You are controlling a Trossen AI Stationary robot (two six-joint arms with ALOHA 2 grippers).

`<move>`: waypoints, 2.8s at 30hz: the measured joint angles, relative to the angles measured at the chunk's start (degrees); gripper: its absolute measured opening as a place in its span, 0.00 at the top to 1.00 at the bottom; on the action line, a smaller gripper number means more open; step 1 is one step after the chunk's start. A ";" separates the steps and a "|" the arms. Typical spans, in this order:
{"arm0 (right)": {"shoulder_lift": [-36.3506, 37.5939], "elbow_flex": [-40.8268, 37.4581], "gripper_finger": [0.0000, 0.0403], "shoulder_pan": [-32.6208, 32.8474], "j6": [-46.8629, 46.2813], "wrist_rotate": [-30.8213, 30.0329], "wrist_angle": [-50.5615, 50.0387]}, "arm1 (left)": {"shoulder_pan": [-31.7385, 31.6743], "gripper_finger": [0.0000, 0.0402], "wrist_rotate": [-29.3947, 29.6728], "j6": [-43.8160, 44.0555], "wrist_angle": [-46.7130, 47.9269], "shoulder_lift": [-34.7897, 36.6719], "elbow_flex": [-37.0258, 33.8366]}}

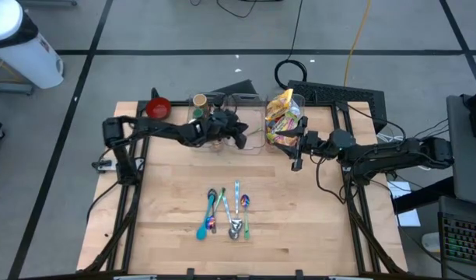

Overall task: Pick & Place Food Item
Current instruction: Put the black spoon into the middle transparent bin

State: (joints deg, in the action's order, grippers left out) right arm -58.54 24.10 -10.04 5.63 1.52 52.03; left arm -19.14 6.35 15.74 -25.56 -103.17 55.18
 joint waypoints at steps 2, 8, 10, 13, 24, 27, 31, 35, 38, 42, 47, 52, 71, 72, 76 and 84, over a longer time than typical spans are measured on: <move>0.00 0.01 0.58 0.00 -0.01 0.00 -0.02 | 0.66 0.82 -1.57 -2.49 2.94 2.63 0.00; 0.00 0.00 0.57 0.00 0.00 0.00 -0.02 | 4.87 0.61 -7.69 -6.61 15.47 12.32 0.00; 0.00 0.01 0.57 0.00 0.00 0.00 -0.02 | 6.54 0.55 -10.08 -8.46 19.78 15.09 0.00; 0.00 0.02 0.57 0.03 -0.42 0.02 -0.10 | 9.18 0.49 -13.81 -9.53 21.41 19.18 -1.17; 0.00 0.02 0.57 0.02 -0.44 0.04 -0.68 | 21.96 0.47 -18.36 -8.12 29.07 30.16 -12.50; 0.00 0.02 0.57 0.02 -0.44 0.04 -0.42 | 25.38 0.47 -19.38 -8.16 32.89 30.14 -14.52; 0.02 0.02 0.57 0.02 -0.44 0.04 -0.42 | 28.02 0.47 -15.66 -8.46 35.24 29.61 -16.96; 0.02 0.02 0.57 0.02 -1.12 0.06 -0.43 | 27.17 0.47 -15.27 -8.01 35.23 29.63 -20.24; 0.02 0.02 0.57 0.02 -1.93 0.07 -0.46 | 24.58 0.47 -17.58 -6.04 31.97 29.61 -23.37; 0.02 0.02 0.57 0.02 -1.95 0.15 -0.50 | 20.96 0.47 -22.80 -4.44 24.60 29.61 -27.48; 0.02 0.02 0.57 0.02 -1.86 0.15 -0.48 | 19.74 0.47 -22.52 -3.01 20.91 29.61 -29.37; 0.02 0.02 0.57 0.02 -1.74 0.10 -0.46 | 19.74 0.47 -20.20 -0.98 20.69 27.18 -29.44; 0.02 0.02 0.58 0.02 -1.81 0.07 -0.46 | 19.39 0.47 -22.16 -0.58 10.66 15.18 -29.32; 0.02 0.02 0.58 0.02 -1.81 0.07 -0.46 | 19.42 0.47 -22.16 -0.58 10.68 15.14 -29.29; 0.02 0.02 0.58 0.02 -1.82 0.07 -0.46 | 19.39 0.47 -22.86 -0.58 10.74 15.10 -29.29; 0.02 0.02 0.58 0.01 -1.77 0.07 -0.46 | 19.39 0.63 -22.74 -0.58 12.01 15.03 -29.31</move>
State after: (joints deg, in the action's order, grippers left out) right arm -58.52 24.12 -10.03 3.86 1.58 51.57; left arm 0.25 -16.40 15.16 -13.55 -88.14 25.87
